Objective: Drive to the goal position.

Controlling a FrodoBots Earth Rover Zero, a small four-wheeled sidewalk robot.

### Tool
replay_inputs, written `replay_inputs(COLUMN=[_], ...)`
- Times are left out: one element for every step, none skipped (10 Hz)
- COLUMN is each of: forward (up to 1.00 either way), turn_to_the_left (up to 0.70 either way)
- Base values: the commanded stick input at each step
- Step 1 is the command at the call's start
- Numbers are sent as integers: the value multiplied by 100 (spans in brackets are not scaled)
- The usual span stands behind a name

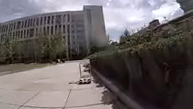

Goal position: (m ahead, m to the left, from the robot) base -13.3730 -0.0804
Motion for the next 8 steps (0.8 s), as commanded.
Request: replay_inputs(forward=[6,6,6,5,6,6,6,6], turn_to_the_left=[0,0,0,0,0,0,0,0])
